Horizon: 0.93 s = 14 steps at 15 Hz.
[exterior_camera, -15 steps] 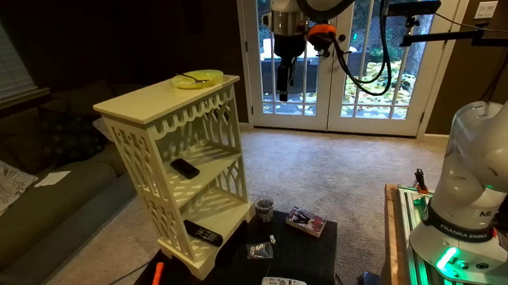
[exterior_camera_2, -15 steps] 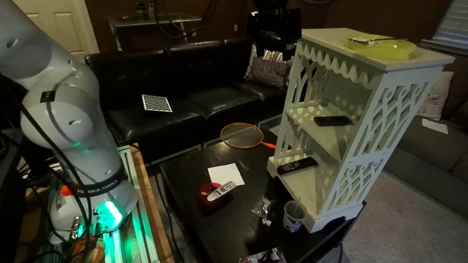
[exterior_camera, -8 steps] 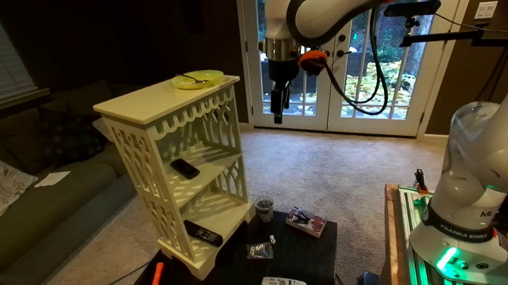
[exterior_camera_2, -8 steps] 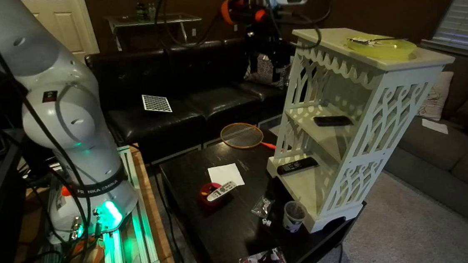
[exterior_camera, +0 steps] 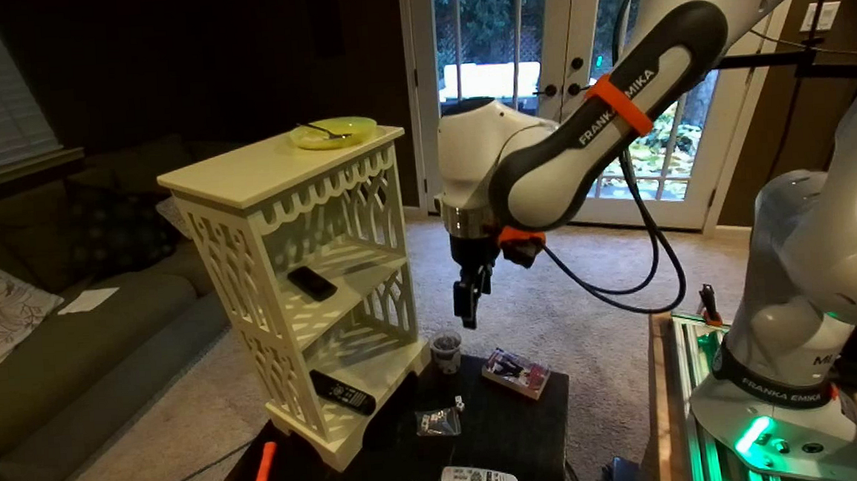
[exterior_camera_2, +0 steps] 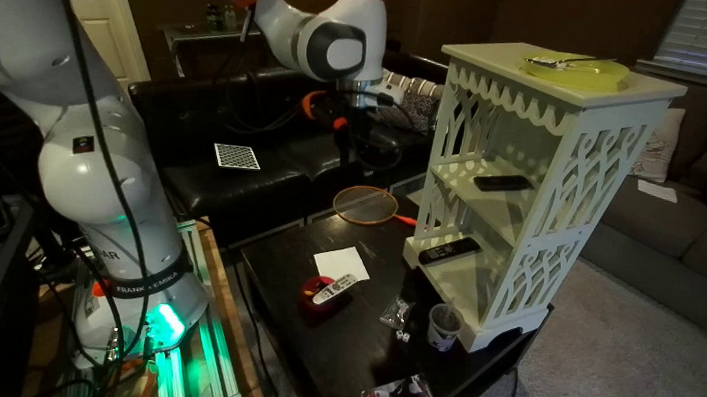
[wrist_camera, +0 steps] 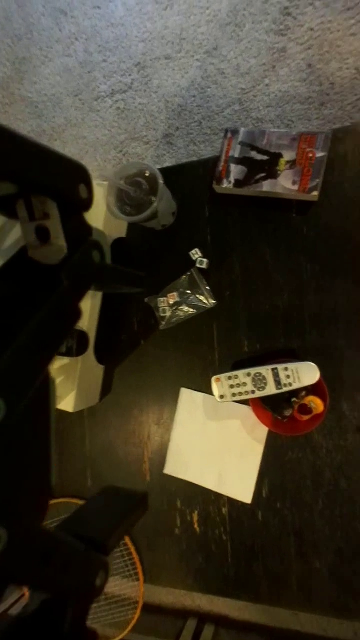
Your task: Put the grey remote on top of the shelf
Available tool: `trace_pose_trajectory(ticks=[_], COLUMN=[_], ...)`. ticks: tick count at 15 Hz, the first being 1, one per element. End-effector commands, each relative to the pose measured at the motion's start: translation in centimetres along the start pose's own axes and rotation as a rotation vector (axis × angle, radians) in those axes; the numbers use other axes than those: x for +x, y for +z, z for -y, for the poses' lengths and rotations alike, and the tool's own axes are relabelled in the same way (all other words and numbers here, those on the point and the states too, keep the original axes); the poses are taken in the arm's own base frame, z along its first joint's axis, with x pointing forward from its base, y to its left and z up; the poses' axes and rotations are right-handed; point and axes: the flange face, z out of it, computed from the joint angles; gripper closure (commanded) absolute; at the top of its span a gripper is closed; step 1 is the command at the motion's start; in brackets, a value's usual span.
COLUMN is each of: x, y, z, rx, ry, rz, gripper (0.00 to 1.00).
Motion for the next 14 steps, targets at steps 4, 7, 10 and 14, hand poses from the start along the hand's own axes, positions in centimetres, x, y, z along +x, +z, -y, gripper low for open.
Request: trace_pose_trajectory(ticks=[4,7,10,14], x=[-2.3,-2.9,-2.4,-2.8], y=[8.3,12.1,12.0,15.9], z=[3.2,3.7,3.7,3.6], rx=[-0.038,-0.044,-0.041,-0.033], ry=[0.024,0.029,0.031,0.014], rz=[0.183,0.272,0.269,0.149], gripper=[0.0,0.0,0.0,0.0])
